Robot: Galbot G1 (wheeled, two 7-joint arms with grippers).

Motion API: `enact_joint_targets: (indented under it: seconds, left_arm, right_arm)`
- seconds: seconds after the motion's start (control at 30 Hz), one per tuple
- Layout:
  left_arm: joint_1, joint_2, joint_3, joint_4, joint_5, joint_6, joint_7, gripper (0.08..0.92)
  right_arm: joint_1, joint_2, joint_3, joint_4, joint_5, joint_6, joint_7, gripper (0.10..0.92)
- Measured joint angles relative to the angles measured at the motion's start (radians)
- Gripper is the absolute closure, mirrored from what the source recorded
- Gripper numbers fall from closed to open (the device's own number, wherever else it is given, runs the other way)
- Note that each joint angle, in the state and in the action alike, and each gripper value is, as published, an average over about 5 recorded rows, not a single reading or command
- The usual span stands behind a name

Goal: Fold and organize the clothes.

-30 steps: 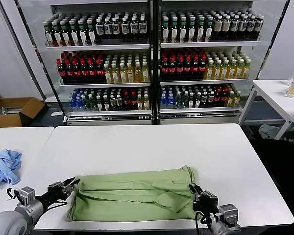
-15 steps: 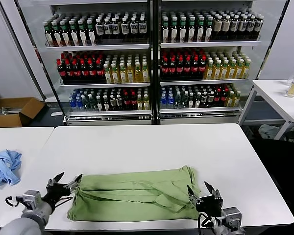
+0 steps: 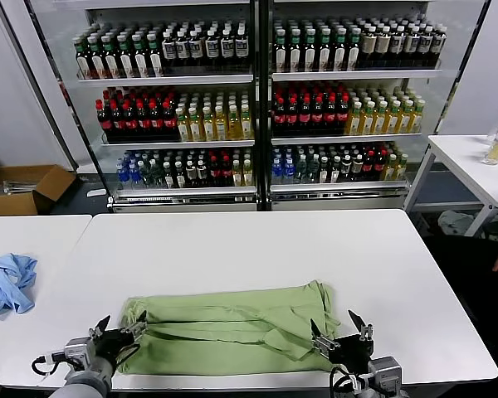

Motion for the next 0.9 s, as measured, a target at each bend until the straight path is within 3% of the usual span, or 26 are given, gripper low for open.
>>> enact_joint_targets:
  seconds: [0.27, 0.7, 0.9]
  left_arm:
    - [-0.005, -0.013, 0.028, -0.005, -0.035, 0.028, -0.061, 0.416]
    - [-0.038, -0.034, 0.061, 0.024, -0.042, 0.036, -0.091, 0.797]
    - [-0.052, -0.044, 0.065, 0.035, 0.001, 0.045, -0.097, 0.91]
  right_arm:
    - [0.0, 0.008, -0.012, -0.005, -0.013, 0.0, 0.001, 0.203]
    - [-0.01, 0.015, -0.019, -0.004, -0.029, 0.001, 0.002, 0.203]
    - [-0.009, 0.013, -0.02, -0.005, -0.034, 0.003, 0.001, 0.203]
